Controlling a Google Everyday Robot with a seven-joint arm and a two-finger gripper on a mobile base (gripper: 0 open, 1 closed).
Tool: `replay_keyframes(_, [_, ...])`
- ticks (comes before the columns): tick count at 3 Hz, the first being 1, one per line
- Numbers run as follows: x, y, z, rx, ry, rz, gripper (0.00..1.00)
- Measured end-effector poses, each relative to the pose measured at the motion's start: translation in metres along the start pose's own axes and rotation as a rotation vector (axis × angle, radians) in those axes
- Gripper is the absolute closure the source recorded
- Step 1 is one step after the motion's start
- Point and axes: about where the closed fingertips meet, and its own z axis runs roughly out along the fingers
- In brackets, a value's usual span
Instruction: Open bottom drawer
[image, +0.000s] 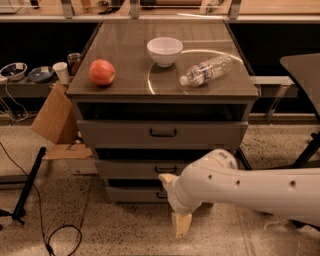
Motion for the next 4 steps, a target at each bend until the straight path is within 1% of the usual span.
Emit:
replay_keyframes(1, [-0.003, 0.011, 0.068, -0.013, 0.015, -0.015, 0.00])
replay_keyframes(2, [-0.004, 0.010, 0.069, -0.012, 0.017, -0.019, 0.00])
replay_keyframes(3, [-0.010, 0.003, 0.079, -0.001, 0.037, -0.063, 0.00])
replay_keyframes(4, [-0.012, -0.017, 0.117, -0.006, 0.037, -0.100, 0.00])
